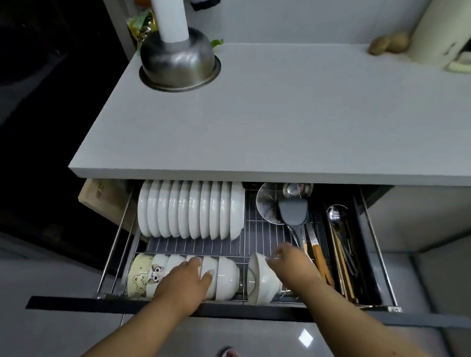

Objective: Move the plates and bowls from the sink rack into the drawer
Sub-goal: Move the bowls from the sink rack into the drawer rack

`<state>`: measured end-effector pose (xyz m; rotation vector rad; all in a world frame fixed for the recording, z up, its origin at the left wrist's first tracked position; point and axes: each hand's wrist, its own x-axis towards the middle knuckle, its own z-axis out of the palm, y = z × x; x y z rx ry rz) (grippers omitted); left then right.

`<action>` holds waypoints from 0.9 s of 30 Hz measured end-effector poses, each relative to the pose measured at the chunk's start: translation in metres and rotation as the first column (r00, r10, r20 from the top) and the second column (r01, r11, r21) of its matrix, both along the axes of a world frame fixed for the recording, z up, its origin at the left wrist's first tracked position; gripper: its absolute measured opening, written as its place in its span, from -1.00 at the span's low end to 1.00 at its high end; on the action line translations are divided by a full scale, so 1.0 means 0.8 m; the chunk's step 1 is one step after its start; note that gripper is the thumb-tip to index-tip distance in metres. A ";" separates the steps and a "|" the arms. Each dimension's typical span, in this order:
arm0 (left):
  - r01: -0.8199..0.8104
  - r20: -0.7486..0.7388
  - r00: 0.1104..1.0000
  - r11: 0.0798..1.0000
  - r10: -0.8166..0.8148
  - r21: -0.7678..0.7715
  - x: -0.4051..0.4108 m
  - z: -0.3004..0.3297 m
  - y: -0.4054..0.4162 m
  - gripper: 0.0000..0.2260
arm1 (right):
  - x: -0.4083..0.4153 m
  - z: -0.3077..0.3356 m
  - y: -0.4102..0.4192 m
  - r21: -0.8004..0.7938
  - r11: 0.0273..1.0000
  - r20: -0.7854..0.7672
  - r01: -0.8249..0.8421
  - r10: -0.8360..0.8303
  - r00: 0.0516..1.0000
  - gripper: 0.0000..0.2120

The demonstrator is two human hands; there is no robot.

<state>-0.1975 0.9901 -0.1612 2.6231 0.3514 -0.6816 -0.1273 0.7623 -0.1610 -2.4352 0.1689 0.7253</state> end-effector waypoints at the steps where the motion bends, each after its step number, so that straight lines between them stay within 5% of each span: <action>1: -0.010 0.003 1.000 0.999 0.010 -0.031 0.004 0.001 -0.007 -0.56 | -0.003 0.008 -0.011 0.013 1.000 0.023 0.014 -0.014 1.000 -0.66; 15: 0.357 0.182 0.928 0.914 -0.325 -0.194 0.064 0.066 -0.269 -0.84 | -0.050 0.122 -0.260 0.085 0.920 0.241 0.382 -0.391 0.888 -0.85; 27: 0.635 0.295 0.767 0.743 -0.570 -0.214 0.082 0.110 -0.572 -0.78 | -0.114 0.160 -0.528 0.142 0.788 0.333 0.599 -0.608 0.720 -0.85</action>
